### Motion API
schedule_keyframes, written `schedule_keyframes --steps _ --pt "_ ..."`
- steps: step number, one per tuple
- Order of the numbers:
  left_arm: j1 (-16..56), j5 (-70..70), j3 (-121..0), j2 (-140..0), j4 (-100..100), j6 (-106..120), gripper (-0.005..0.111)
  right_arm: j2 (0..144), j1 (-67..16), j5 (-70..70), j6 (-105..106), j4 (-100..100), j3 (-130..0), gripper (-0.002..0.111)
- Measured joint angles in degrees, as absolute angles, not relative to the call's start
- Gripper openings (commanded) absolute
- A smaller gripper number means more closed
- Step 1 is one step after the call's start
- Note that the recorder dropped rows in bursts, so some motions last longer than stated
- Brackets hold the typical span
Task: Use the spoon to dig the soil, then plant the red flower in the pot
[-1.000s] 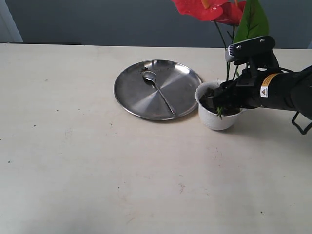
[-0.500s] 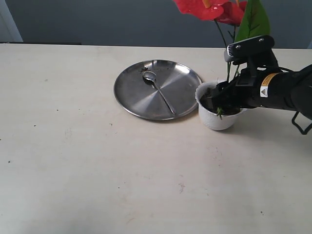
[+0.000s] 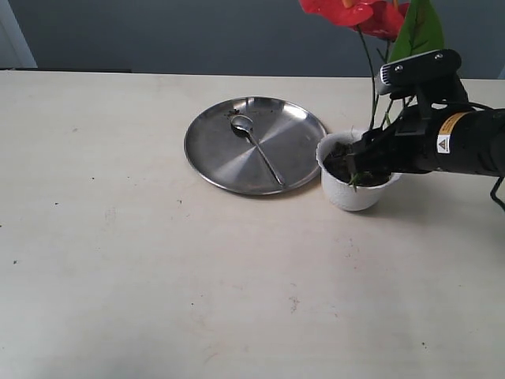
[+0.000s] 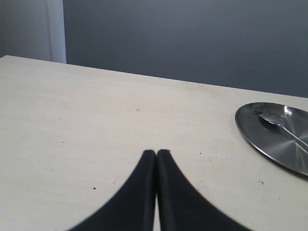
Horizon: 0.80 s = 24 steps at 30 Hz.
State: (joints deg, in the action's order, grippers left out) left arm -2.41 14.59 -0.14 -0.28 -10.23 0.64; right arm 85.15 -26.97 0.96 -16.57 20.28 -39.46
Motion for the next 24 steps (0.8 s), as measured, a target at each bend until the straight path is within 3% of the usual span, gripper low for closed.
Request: schedule_keyframes --steps 13,16,19,24 --pt "-2.4 14.6 -0.1 -0.3 -10.2 0.6 0.000 82.1 -27.2 4.4 -16.6 17.0 -39.5 0.061" --pt "-2.4 14.6 -0.1 -0.3 -10.2 0.6 0.000 81.2 -27.2 5.3 -16.6 16.3 -39.5 0.054" --pt "-2.4 14.6 -0.1 -0.3 -10.2 0.6 0.000 80.1 -27.2 5.6 -16.6 15.5 -39.5 0.038" --pt "-2.4 14.6 -0.1 -0.3 -10.2 0.6 0.000 78.2 -27.2 7.6 -16.6 13.5 -39.5 0.036"
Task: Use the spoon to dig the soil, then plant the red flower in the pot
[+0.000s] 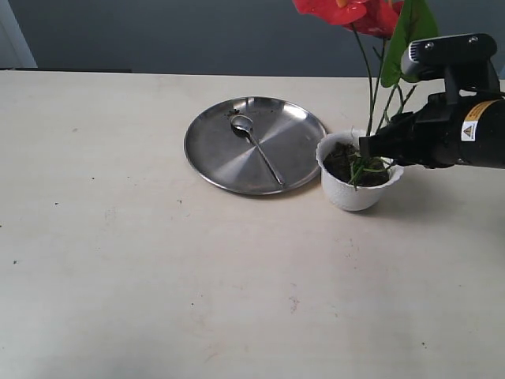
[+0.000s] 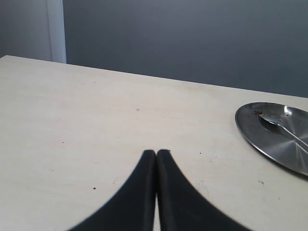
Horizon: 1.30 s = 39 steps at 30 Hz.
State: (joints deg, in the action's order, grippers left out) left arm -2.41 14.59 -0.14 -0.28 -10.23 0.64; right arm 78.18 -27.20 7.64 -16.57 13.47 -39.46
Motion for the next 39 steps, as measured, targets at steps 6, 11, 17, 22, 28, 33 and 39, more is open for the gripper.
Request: schedule_keyframes --steps 6,11,17,22,28,33,39 --pt "-2.4 14.6 -0.1 -0.3 -10.2 0.6 0.000 76.8 -27.2 10.4 -16.6 12.5 -39.5 0.036" --pt "-2.4 14.6 -0.1 -0.3 -10.2 0.6 0.000 74.7 -27.2 12.7 -16.6 11.9 -39.5 0.036" --pt "-2.4 14.6 -0.1 -0.3 -10.2 0.6 0.000 68.4 -27.2 20.1 -16.6 7.3 -39.4 0.029" --pt "-2.4 14.6 -0.1 -0.3 -10.2 0.6 0.000 60.0 -27.2 29.9 -14.3 -1.8 -39.4 0.020" --pt "-2.4 14.6 -0.1 -0.3 -10.2 0.6 0.000 48.7 -27.2 44.4 -13.1 -12.5 -39.4 0.020" --pt "-2.4 14.6 -0.1 -0.3 -10.2 0.6 0.000 40.1 -27.2 54.9 -12.8 -15.9 -39.4 0.020" --pt "-2.4 14.6 -0.1 -0.3 -10.2 0.6 0.000 32.6 -27.2 56.5 -12.8 -22.5 -39.4 0.020"
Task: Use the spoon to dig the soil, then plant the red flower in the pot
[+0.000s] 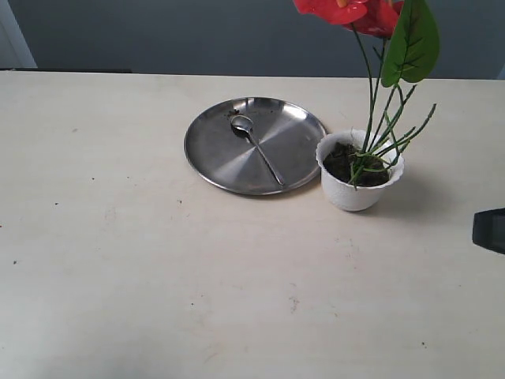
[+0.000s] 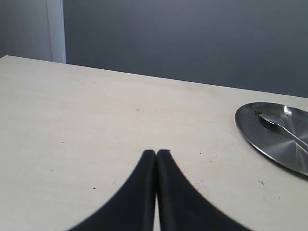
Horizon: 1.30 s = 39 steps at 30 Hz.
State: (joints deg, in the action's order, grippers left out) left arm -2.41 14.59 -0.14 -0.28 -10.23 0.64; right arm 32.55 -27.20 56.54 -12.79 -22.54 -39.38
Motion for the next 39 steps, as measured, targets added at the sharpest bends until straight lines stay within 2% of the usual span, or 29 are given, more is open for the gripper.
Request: schedule_keyframes --steps 9,15,21,25,33,39 --pt "-2.4 14.6 -0.1 -0.3 -10.2 0.6 0.000 28.8 -27.2 54.2 -10.1 -20.2 -39.4 0.020" --pt "-2.4 14.6 -0.1 -0.3 -10.2 0.6 0.000 22.8 -27.2 39.2 -1.5 -20.0 -37.7 0.020" --pt "-2.4 14.6 -0.1 -0.3 -10.2 0.6 0.000 8.4 -24.0 21.6 6.4 -20.0 -26.6 0.020" --pt "-2.4 14.6 -0.1 -0.3 -10.2 0.6 0.000 1.8 -23.7 14.7 10.3 -20.0 -17.5 0.020" --pt "-2.4 14.6 -0.1 -0.3 -10.2 0.6 0.000 0.4 -23.7 3.9 12.0 -19.8 -1.1 0.020" --pt "-2.4 14.6 -0.1 -0.3 -10.2 0.6 0.000 0.4 -23.7 2.5 13.2 -15.2 -0.2 0.020"
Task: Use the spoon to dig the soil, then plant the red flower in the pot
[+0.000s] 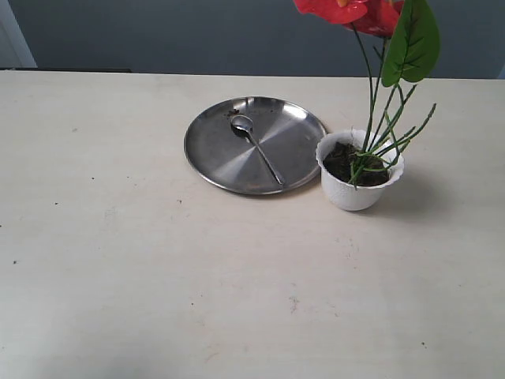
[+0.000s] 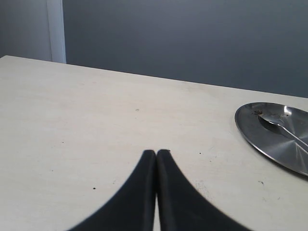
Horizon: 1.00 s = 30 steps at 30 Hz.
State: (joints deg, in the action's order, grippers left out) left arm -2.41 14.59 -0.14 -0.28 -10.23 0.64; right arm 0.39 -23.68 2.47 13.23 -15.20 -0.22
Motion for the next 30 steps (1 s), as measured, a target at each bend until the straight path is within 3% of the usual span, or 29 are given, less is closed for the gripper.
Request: schedule_keyframes --steps 30 --pt "-2.4 14.6 -0.1 -0.3 -10.2 0.6 0.000 0.4 -23.7 3.0 13.7 -13.6 -0.2 0.020"
